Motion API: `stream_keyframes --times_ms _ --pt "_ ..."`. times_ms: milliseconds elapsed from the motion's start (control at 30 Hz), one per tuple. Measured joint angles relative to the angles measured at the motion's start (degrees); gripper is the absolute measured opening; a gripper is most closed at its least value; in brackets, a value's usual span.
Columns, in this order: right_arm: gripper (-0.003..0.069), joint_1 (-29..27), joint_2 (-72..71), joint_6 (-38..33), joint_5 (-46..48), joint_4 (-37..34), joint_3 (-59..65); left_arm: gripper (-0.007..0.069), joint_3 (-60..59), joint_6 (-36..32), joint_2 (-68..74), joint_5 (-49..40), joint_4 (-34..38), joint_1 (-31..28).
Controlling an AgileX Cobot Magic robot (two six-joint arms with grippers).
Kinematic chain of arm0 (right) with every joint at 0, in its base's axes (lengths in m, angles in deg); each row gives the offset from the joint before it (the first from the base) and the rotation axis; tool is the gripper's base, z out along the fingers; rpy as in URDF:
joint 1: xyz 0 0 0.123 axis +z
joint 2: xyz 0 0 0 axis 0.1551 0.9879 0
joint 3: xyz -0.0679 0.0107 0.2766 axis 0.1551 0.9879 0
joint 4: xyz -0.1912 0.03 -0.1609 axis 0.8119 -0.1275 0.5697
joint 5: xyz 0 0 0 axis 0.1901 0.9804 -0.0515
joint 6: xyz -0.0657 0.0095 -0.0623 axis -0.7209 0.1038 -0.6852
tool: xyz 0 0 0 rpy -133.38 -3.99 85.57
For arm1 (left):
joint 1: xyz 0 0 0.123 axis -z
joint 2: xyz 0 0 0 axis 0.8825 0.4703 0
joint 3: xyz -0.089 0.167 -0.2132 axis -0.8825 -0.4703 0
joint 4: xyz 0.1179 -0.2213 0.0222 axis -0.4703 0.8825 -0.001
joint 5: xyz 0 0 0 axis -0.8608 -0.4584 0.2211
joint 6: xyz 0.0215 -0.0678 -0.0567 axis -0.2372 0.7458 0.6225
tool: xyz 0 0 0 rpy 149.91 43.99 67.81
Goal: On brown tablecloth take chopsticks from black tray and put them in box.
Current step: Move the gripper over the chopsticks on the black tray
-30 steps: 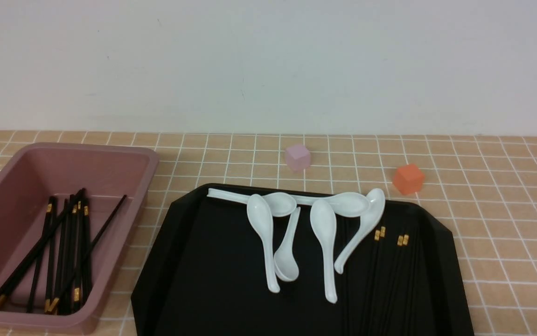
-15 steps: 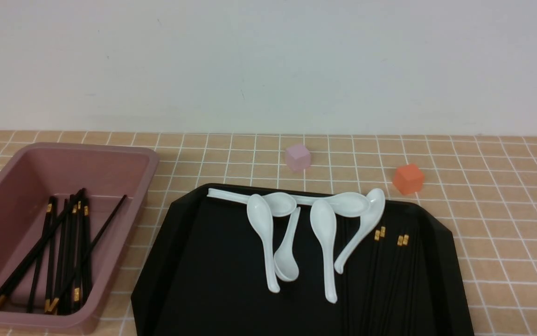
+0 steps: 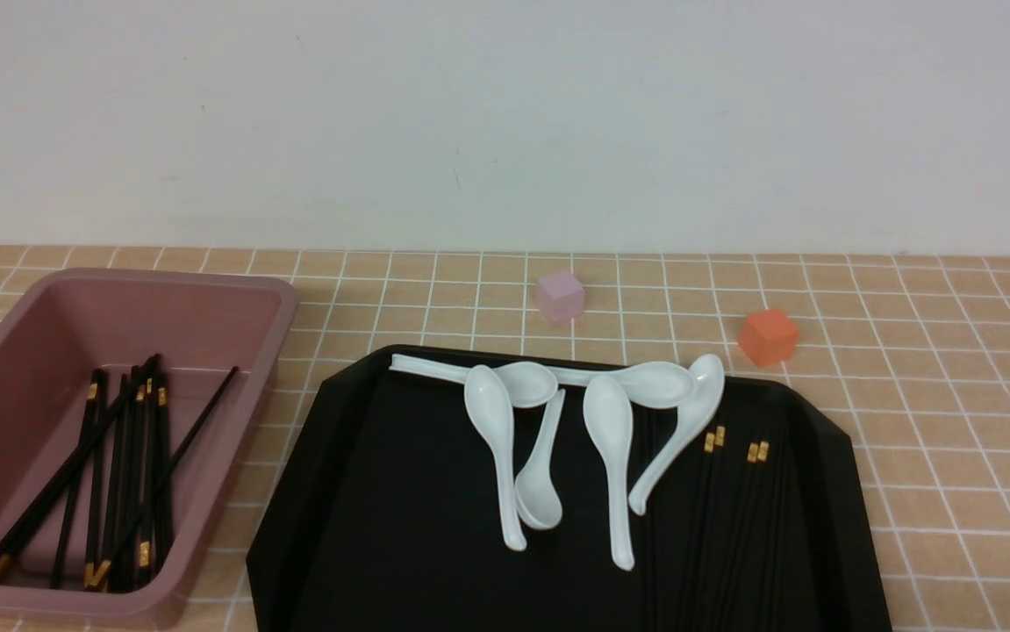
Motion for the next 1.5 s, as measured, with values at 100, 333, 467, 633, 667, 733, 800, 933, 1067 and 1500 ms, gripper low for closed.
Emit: stream_keyframes --times_ms 100,333,467,633,667,733,800,933,1067,1500 --pt "0.0239 0.0 0.0 0.4 -0.5 -2.5 0.0 0.0239 0.0 0.0 0.0 0.0 0.0 0.0" --pt "0.0239 0.0 0.0 9.3 -9.0 -32.1 0.3 0.0239 0.0 0.0 0.0 0.0 0.0 0.0" --pt "0.0239 0.0 0.0 10.0 -11.8 -40.7 0.3 0.0239 0.0 0.0 0.0 0.0 0.0 0.0" --pt "0.0239 0.0 0.0 10.3 -18.1 -46.8 0.3 0.0239 0.0 0.0 0.0 0.0 0.0 0.0" --pt "0.0239 0.0 0.0 10.0 -18.9 -46.9 -0.4 0.0239 0.0 0.0 0.0 0.0 0.0 0.0" --pt "0.0239 0.0 0.1 7.6 -18.9 -46.3 -3.3 0.0239 0.0 0.0 0.0 0.0 0.0 0.0" --pt "0.0227 0.0 1.3 4.2 -17.1 -44.4 -8.0 0.0239 0.0 0.0 0.0 0.0 0.0 0.0" --pt "0.0122 0.0 13.6 -5.4 0.0 -35.0 -25.3 0.0239 0.0 0.0 0.0 0.0 0.0 0.0" --pt "0.0010 0.0 31.5 -6.5 22.7 -26.6 -36.6 0.0239 0.0 0.0 0.0 0.0 0.0 0.0" --pt "0.0074 14.5 76.3 -4.2 28.7 -28.2 -46.4 0.0239 0.0 0.0 0.0 0.0 0.0 0.0"
